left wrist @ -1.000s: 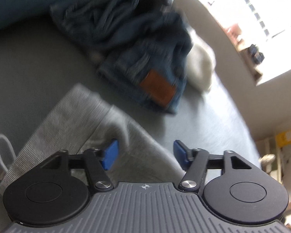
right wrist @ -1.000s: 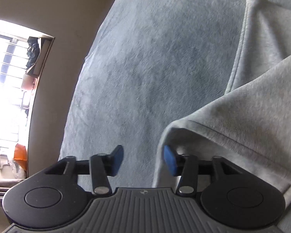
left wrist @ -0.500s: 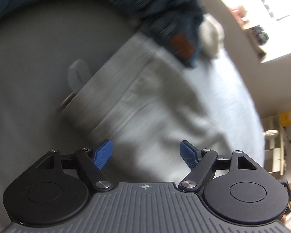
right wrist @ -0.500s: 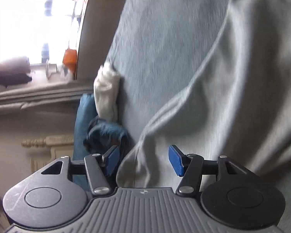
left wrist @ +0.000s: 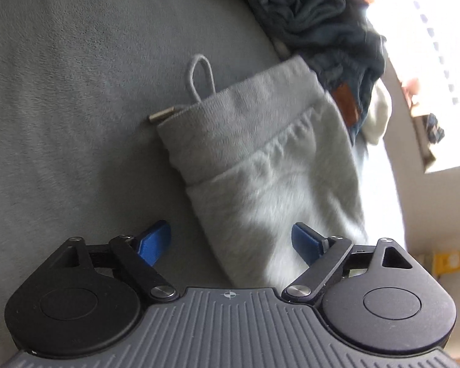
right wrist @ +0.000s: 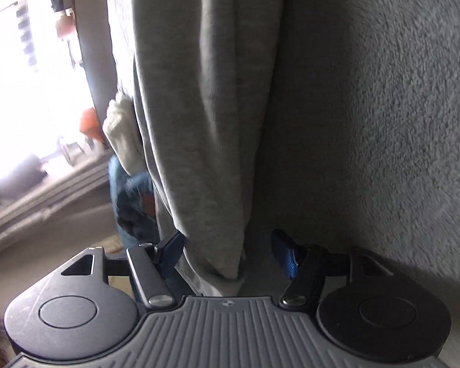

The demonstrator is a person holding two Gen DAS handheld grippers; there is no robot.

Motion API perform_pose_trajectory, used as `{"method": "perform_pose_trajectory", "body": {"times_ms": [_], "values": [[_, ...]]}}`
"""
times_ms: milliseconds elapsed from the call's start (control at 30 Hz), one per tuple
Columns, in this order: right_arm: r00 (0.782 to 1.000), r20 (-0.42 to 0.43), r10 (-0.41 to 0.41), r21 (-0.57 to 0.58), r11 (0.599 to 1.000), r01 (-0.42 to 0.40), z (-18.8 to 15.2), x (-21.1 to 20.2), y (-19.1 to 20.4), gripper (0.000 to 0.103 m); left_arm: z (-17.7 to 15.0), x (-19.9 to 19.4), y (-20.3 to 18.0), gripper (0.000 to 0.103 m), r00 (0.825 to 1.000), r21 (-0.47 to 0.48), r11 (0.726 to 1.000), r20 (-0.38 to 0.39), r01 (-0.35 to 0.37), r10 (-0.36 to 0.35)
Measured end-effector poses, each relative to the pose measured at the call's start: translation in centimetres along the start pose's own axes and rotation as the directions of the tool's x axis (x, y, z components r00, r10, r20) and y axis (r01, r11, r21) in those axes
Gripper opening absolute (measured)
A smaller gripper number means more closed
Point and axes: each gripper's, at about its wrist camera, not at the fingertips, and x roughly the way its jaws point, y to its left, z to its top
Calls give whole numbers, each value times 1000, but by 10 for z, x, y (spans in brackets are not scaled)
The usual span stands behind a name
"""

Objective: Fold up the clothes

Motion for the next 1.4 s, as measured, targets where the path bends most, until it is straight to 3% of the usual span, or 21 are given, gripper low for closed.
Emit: {"method": "perform_pose_trajectory", "body": {"times_ms": [133,233,267,333,400,500,600,833,1033,1233,1333,1400], "values": [[993,55,101,14,995,-102,7,15,3,67,4,8,-2,91,998,-8,999,60,38,-38],[990,77,120,2,993,-120,11,28,10,64,3,12,-6,88,994,-2,999,106,38,-38],[989,86,121,-1,993,-121,12,33,12,59,3,11,-6,85,993,-9,1000,118,29,-28],[991,102,92,-25,996,-90,14,40,18,48,3,10,-6,73,990,-24,1000,141,12,-8],[991,124,57,-59,997,-50,13,46,23,25,3,9,-5,47,987,-35,999,159,-14,19],[986,165,28,-113,994,-9,7,49,32,13,4,6,-6,33,986,-14,999,164,-29,31],[979,201,29,-173,985,6,0,50,42,10,5,-4,-14,27,983,46,998,183,-33,24],[974,221,51,-235,972,2,-29,39,56,9,4,-40,-2,25,986,92,996,164,21,-36],[978,206,17,-228,973,31,-54,20,55,9,1,-80,30,25,993,102,995,110,23,-34],[980,178,-93,-229,964,134,-68,28,42,11,-2,-82,68,28,1000,129,991,7,28,-29],[976,127,-178,-217,955,202,-56,39,35,23,8,-76,77,34,997,140,989,-74,46,-36],[972,73,-224,-275,932,235,-57,37,38,30,10,-78,75,45,994,194,980,-109,41,-20]]}}
